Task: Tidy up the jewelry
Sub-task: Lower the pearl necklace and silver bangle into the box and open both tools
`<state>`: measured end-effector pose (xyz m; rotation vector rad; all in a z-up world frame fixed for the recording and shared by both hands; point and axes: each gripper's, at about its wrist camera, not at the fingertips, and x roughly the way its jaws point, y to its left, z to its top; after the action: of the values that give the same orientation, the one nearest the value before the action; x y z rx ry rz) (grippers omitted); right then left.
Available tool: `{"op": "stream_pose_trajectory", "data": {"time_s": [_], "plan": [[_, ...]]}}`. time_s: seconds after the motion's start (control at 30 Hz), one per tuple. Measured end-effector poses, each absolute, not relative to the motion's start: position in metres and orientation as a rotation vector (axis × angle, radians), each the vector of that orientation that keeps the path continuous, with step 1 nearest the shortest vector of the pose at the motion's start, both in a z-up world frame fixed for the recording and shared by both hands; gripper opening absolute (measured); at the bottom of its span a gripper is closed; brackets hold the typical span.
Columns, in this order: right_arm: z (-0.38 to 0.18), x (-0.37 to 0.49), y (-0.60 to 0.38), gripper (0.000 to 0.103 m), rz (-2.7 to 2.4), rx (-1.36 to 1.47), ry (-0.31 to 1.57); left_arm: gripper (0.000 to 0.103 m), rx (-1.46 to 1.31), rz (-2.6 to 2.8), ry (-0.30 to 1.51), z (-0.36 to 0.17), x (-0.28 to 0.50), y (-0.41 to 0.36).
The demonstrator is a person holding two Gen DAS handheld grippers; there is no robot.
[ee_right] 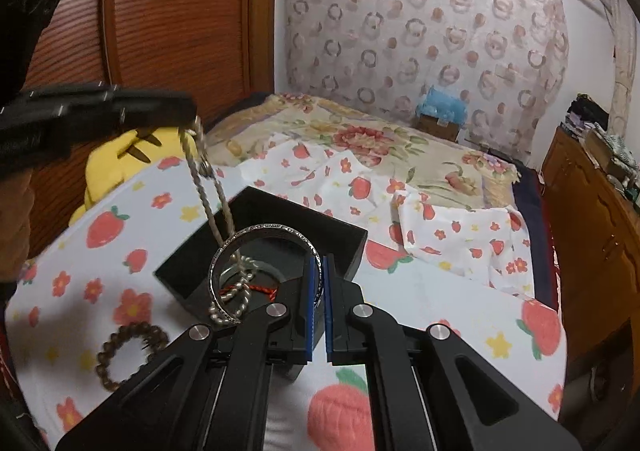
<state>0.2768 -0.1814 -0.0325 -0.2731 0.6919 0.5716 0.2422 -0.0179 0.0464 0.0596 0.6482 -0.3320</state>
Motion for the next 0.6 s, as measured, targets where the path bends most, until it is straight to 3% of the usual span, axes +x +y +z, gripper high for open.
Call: {"op": "stream_pose_trajectory", "data": {"time_s": [0.33, 0.4, 0.5, 0.6], "plan": [[-0.063, 0.312, -0.161, 0.006, 0.533, -0.305, 0.742, 0.004, 0.072, -0.314, 0.696, 0.009, 0.227, -0.009], [-0.063, 0.311, -0.161, 0.011, 0.541, -0.293, 0.742, 0.005, 0.065, -0.312, 0.707, 0.003, 0.221, -0.006], [-0.058, 0.303, -0.165, 0.011, 0.545, -0.273, 0.727, 0.018, 0.054, -0.312, 0.714, -0.005, 0.208, -0.001], [-0.054, 0.293, -0.172, 0.011, 0.554, -0.250, 0.722, 0.021, 0.062, -0.299, 0.720, -0.015, 0.193, 0.000]]}}
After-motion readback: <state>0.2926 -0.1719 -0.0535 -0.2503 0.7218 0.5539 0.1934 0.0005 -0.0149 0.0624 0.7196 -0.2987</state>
